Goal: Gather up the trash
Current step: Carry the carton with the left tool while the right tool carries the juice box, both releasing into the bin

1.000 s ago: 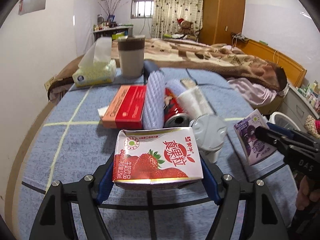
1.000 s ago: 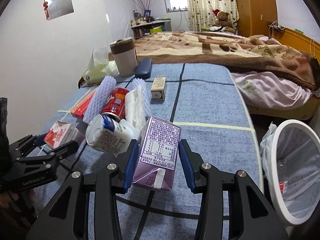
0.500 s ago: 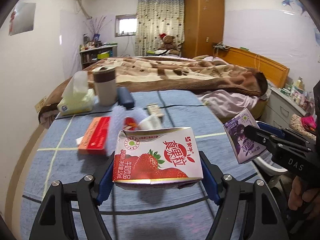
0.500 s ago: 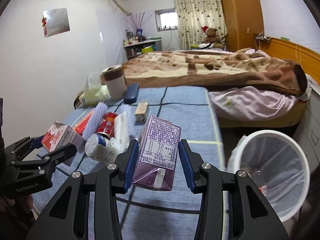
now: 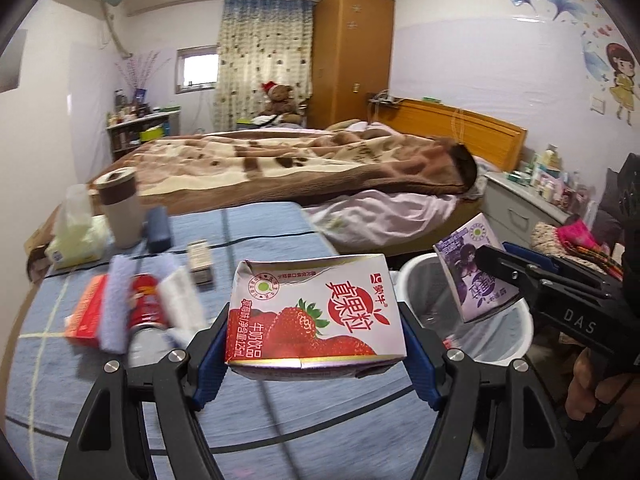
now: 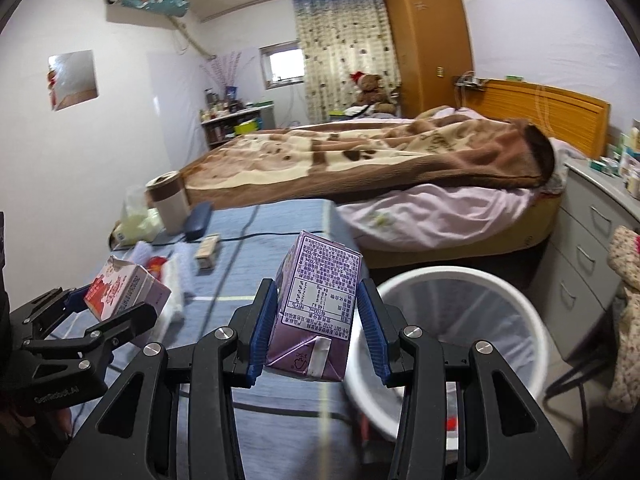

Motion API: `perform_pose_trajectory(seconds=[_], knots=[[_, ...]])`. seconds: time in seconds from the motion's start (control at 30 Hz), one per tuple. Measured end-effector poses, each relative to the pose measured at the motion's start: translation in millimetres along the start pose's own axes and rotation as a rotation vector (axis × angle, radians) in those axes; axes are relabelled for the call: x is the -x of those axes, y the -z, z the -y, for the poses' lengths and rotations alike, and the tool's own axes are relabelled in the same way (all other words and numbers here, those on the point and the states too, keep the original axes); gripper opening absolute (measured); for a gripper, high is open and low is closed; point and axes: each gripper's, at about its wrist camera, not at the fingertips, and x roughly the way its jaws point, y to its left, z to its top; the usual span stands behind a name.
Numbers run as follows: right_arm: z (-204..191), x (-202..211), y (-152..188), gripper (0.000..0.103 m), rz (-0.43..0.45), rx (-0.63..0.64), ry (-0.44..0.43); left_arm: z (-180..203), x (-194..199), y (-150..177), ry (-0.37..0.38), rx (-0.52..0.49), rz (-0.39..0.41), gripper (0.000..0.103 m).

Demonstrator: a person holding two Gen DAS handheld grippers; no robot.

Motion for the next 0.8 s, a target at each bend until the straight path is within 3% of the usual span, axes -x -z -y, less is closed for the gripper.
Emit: perform_pose_trajectory(seconds=[0.37,0.8], knots=[[59,8,7,0.043,-0.005,-0.061,0.109,74,-35,-10,0.126,-0.068,-0.021,0.075],[105,2,17,0.043,-0.056,-0.105,0.175,143,-74,-8,0.192,-0.145,-0.073,0.075]])
